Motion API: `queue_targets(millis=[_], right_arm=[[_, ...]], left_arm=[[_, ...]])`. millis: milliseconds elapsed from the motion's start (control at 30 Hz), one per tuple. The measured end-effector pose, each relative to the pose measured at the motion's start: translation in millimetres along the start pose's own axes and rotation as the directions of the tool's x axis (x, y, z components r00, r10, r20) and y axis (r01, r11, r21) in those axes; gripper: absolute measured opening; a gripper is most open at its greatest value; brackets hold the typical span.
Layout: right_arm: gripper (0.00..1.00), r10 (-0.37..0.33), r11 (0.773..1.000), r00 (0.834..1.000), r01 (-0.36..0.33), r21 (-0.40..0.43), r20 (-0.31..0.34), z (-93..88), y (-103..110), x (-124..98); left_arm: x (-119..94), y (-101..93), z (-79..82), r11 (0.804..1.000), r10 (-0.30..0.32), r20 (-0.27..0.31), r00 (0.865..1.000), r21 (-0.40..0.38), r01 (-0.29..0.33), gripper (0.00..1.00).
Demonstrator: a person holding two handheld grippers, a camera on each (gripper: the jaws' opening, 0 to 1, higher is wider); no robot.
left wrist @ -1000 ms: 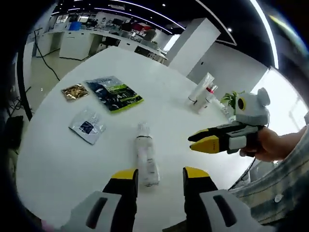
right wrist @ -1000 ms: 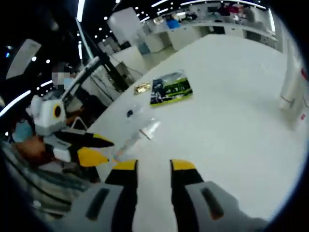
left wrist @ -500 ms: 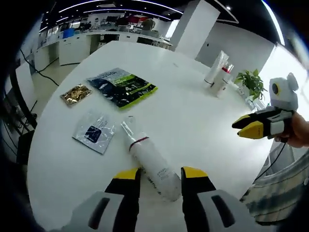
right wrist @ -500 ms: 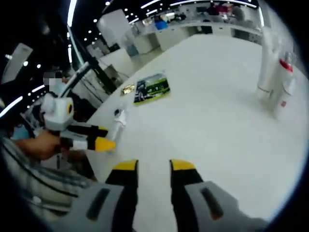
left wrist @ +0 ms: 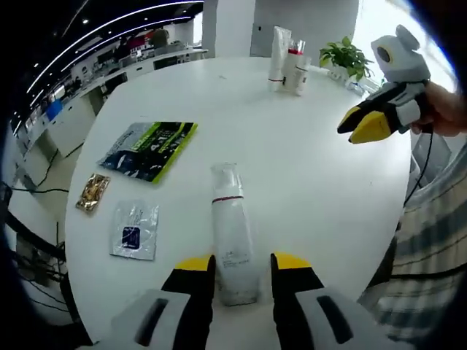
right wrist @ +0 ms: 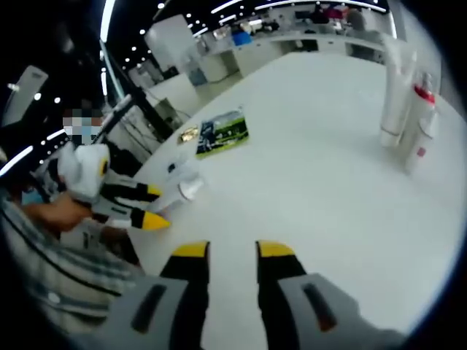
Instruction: Arrange the skincare products in the storage area until every visible bottle or jar stands upright without overlapping.
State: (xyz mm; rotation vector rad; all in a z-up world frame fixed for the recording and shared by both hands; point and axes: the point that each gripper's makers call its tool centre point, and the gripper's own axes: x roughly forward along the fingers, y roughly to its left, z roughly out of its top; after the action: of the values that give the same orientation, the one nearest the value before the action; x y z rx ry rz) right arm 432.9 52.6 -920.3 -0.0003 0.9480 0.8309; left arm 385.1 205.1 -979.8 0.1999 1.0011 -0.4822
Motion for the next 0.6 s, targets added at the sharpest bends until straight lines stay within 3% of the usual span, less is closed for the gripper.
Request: queue_targets(millis=[67,100,167,200,267,300,333,433,467,533,567,600], right_arm=[[0.23,-0.006,1.000,1.000,0.006,-0.001,0.001,-0.4,-2.0,-2.1],[0.23,-0.008,1.000,1.000,0.008,0.003,0.006,0.0,-2.5,-4.2],[0.23,-0.008,1.000,1.000,0.008,0.005,0.013,-0.3,-2.7,-6.4],[0.23,-0.007,1.000,1.000,0.007,0.008,0.013,-1.7,-3.0,-7.3],[0.23,-0.006,1.000,1.000,0.006,0.017,0.011,-4.7,-4.2,-8.6],[0.23,-0.005,1.000,1.000,0.005,0.020,0.011,-5.6,-4.3,-8.9],[0.23,-0.004,1.000,1.000,0.003,0.024,0.011,-6.1,-4.7,-9.0],[0.23,0.023,0.999,0.999,-0.024,0.042,0.023,-5.0,1.7,-8.8],[0.23,0.038,0.998,0.999,-0.039,0.045,0.029,-4.1,5.0,-8.4],[0.23,0.098,0.993,0.994,-0.101,0.060,0.049,-0.3,17.9,-6.6],[0.23,0.125,0.990,0.991,-0.128,0.065,0.057,1.2,23.6,-6.0],[0.24,0.148,0.986,0.987,-0.153,0.073,0.065,3.1,29.1,-5.3]], left_arm=[[0.8,2.0,3.5,0.999,0.005,0.013,1.000,0.038,-0.005,0.28],[1.6,-1.7,7.9,1.000,-0.014,0.039,0.999,-0.026,0.015,0.25],[0.1,-9.1,9.3,0.993,-0.079,0.052,0.996,-0.082,0.083,0.21],[-1.8,-20.3,10.8,0.985,-0.140,0.068,0.988,-0.091,0.146,0.21],[-5.8,-13.0,7.8,0.975,-0.108,0.075,0.991,-0.184,0.120,0.20],[-5.7,-19.2,9.0,0.953,-0.154,0.102,0.983,-0.248,0.175,0.20],[-7.4,-15.5,5.5,0.941,-0.148,0.101,0.984,-0.291,0.171,0.20],[-3.5,-23.8,4.9,0.845,-0.222,0.195,0.955,-0.450,0.288,0.19],[-4.5,-26.3,5.3,0.795,-0.240,0.240,0.941,-0.507,0.332,0.19],[-8.6,-26.6,7.5,0.754,-0.247,0.285,0.926,-0.544,0.369,0.19],[-15.6,-30.8,12.3,0.687,-0.271,0.340,0.900,-0.586,0.429,0.19],[-21.6,-34.0,19.6,0.641,-0.283,0.406,0.869,-0.594,0.486,0.19]])
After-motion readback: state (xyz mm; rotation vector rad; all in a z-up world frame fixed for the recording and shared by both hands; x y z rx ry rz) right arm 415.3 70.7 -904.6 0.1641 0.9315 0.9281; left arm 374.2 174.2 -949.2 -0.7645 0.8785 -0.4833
